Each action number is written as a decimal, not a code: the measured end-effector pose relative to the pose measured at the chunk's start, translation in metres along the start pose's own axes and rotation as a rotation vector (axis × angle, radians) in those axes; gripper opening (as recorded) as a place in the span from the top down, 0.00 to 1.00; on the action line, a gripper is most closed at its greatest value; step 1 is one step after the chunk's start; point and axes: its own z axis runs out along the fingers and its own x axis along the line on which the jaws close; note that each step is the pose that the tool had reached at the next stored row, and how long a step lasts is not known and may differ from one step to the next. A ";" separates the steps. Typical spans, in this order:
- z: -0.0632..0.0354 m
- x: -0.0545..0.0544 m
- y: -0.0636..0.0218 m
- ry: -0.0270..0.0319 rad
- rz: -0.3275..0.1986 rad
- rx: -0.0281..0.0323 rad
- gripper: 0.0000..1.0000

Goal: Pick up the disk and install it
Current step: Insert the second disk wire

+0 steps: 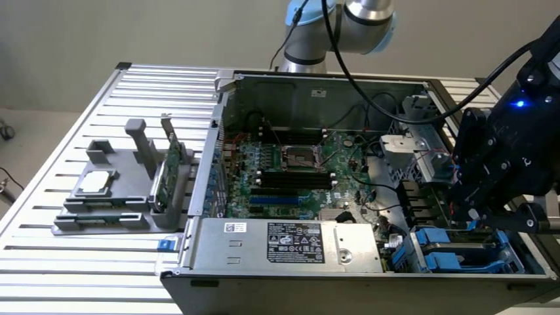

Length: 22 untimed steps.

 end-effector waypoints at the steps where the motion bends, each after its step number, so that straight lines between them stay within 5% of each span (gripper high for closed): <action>1: 0.0000 0.000 0.0000 0.0000 0.000 0.0000 0.68; 9: 0.0013 0.010 0.0008 -0.0001 0.000 -0.0001 0.68; 16: 0.0046 0.013 0.0195 0.0002 0.000 -0.0001 0.68; 22: 0.0130 0.014 0.0200 0.0001 0.000 -0.0001 0.68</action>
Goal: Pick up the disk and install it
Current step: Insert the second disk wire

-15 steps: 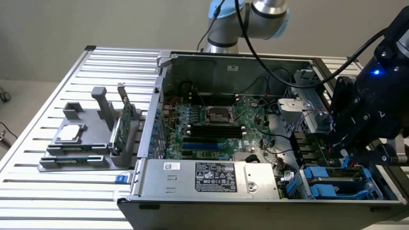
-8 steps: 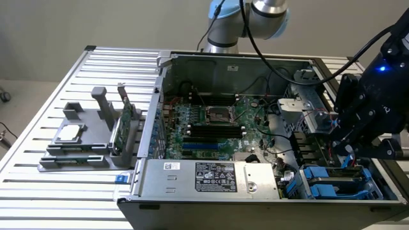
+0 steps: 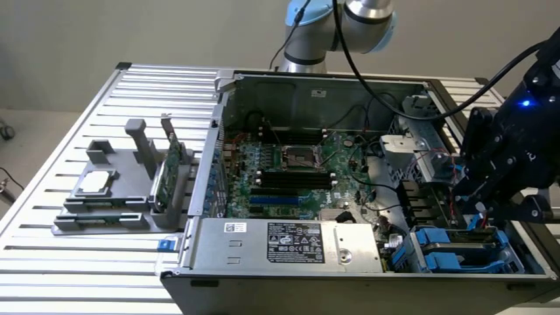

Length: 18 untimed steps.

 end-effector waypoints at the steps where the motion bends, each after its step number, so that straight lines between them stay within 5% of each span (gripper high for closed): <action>1: 0.0009 0.000 0.0005 0.0001 0.000 0.0000 0.68; 6: 0.0026 0.003 0.0026 -0.0007 0.000 0.0000 0.68; 9: 0.0031 0.005 0.0032 -0.0076 0.000 0.0000 0.68; 11: 0.0033 0.007 0.0037 -0.0181 -0.001 0.0000 0.68; 15: 0.0040 0.011 0.0045 -0.0489 -0.002 0.0000 0.68; 18: 0.0049 0.013 0.0051 -0.0628 -0.003 0.0000 0.68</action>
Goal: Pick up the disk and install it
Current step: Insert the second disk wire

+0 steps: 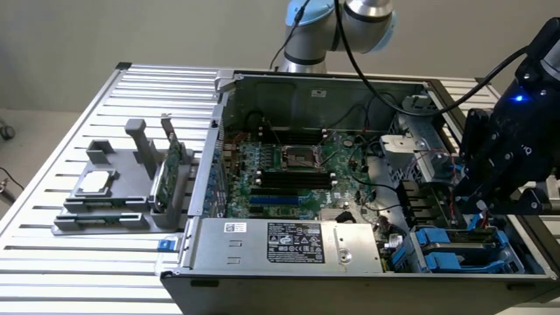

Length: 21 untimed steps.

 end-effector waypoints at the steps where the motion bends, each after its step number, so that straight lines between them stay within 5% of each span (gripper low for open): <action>1: 0.0003 0.001 0.0002 -0.0040 0.000 0.0000 0.68; 11: 0.0033 0.007 0.0032 -0.0421 -0.002 -0.0001 0.68; 18: 0.0054 0.010 0.0041 -0.0608 -0.003 -0.0001 0.71; 21: 0.0061 0.010 0.0043 -0.0654 -0.003 0.0000 0.83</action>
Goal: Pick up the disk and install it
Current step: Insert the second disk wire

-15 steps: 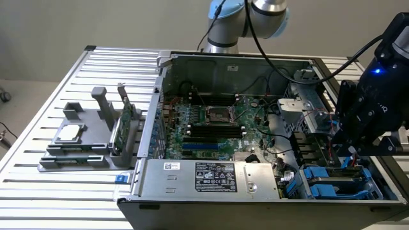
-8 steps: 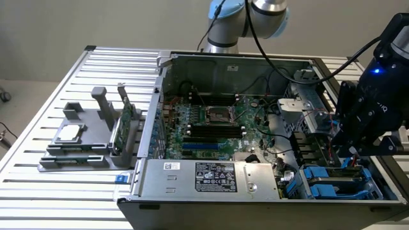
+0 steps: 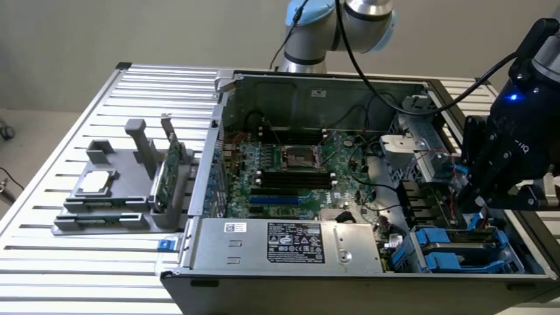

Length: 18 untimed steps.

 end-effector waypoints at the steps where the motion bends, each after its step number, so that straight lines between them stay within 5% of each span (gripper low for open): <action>1: 0.0002 0.000 0.0000 -0.0009 0.000 0.0000 0.84; 10: 0.0020 -0.002 0.0000 -0.0018 0.000 -0.0001 0.84; 18: 0.0088 -0.014 -0.0003 0.0001 0.000 0.0017 0.84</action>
